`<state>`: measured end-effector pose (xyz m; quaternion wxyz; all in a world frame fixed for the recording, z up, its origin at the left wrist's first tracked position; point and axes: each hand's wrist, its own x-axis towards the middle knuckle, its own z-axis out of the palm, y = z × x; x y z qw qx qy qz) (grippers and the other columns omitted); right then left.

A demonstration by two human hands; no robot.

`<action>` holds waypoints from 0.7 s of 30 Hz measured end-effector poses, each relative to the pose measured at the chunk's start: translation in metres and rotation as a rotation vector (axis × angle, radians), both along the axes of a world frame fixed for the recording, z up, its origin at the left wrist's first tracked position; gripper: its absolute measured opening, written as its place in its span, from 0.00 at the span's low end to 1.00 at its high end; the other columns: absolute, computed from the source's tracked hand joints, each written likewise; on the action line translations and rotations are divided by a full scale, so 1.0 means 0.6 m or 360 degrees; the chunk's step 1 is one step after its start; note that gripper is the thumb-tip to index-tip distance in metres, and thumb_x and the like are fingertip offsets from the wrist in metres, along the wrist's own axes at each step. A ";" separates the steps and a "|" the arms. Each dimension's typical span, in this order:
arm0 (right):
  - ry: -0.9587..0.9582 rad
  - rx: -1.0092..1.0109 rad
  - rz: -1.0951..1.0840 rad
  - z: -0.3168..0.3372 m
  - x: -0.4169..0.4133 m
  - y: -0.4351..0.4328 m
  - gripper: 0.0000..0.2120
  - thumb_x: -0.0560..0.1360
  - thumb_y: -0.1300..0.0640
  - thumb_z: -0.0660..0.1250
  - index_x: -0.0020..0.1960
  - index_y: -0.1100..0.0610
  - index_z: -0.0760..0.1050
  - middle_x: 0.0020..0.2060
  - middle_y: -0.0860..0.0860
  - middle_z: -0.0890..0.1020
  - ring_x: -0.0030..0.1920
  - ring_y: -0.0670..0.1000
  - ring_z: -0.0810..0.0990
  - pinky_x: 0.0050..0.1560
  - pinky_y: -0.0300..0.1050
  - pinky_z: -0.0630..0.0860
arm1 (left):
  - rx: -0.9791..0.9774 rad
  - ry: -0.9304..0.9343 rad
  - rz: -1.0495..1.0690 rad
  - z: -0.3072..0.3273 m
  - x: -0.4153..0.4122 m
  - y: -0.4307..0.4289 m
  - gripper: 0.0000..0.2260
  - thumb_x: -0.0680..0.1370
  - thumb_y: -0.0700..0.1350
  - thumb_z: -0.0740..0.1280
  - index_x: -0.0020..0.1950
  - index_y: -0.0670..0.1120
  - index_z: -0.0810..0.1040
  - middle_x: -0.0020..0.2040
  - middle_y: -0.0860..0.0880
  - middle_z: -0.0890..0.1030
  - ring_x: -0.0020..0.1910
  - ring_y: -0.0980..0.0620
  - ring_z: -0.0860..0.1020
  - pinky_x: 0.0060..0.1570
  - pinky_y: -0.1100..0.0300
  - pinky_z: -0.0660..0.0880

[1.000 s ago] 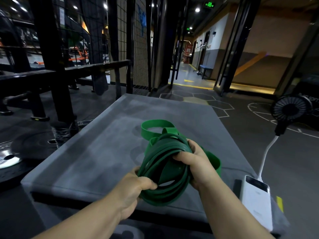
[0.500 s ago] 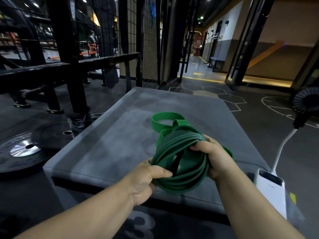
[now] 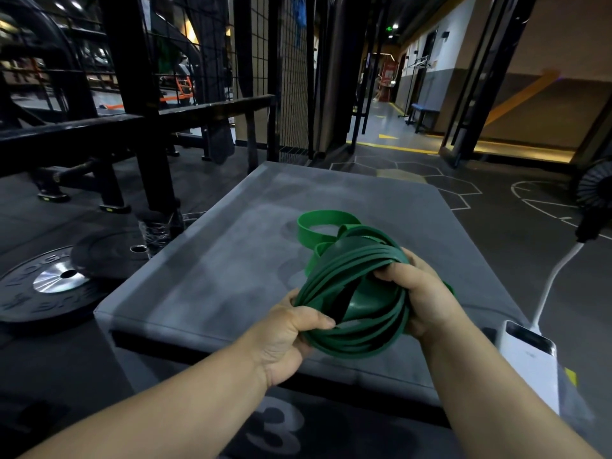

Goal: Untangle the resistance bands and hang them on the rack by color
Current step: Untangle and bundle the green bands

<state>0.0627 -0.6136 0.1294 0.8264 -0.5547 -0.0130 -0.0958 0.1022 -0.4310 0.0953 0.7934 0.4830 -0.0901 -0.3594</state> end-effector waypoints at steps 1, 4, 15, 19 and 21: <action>-0.0009 0.0002 0.0007 0.000 0.000 0.001 0.25 0.61 0.65 0.69 0.57 0.69 0.74 0.47 0.66 0.81 0.46 0.63 0.82 0.45 0.53 0.80 | -0.0029 -0.0011 -0.0014 0.000 0.001 0.000 0.30 0.60 0.29 0.66 0.64 0.33 0.73 0.59 0.33 0.79 0.56 0.36 0.79 0.56 0.47 0.77; -0.0014 0.0028 0.0021 -0.003 -0.002 0.002 0.25 0.59 0.62 0.71 0.55 0.67 0.77 0.47 0.65 0.81 0.46 0.62 0.82 0.45 0.53 0.80 | -0.0100 -0.0051 -0.0047 0.002 0.003 0.000 0.22 0.60 0.30 0.65 0.54 0.36 0.80 0.51 0.37 0.81 0.48 0.41 0.82 0.51 0.51 0.79; 0.0182 -0.0077 -0.0036 -0.007 -0.001 -0.009 0.25 0.62 0.65 0.68 0.59 0.70 0.75 0.54 0.70 0.78 0.52 0.67 0.79 0.54 0.61 0.78 | 0.0099 -0.0266 -0.0241 0.006 0.009 0.010 0.27 0.62 0.30 0.68 0.62 0.36 0.76 0.57 0.35 0.80 0.55 0.38 0.80 0.58 0.46 0.77; 0.0198 -0.0161 -0.0171 -0.005 0.002 -0.002 0.22 0.62 0.66 0.67 0.57 0.69 0.75 0.49 0.67 0.81 0.47 0.64 0.81 0.48 0.57 0.80 | 0.0179 -0.0203 0.0083 -0.002 0.011 -0.001 0.39 0.52 0.31 0.69 0.65 0.36 0.72 0.59 0.31 0.77 0.59 0.31 0.76 0.62 0.37 0.71; 0.0192 -0.0170 -0.0160 0.000 0.001 0.001 0.21 0.63 0.67 0.66 0.55 0.67 0.76 0.46 0.65 0.82 0.45 0.63 0.82 0.45 0.55 0.81 | 0.0141 -0.0208 0.0149 -0.005 0.010 -0.005 0.38 0.53 0.31 0.69 0.64 0.36 0.72 0.56 0.33 0.79 0.58 0.31 0.76 0.60 0.38 0.72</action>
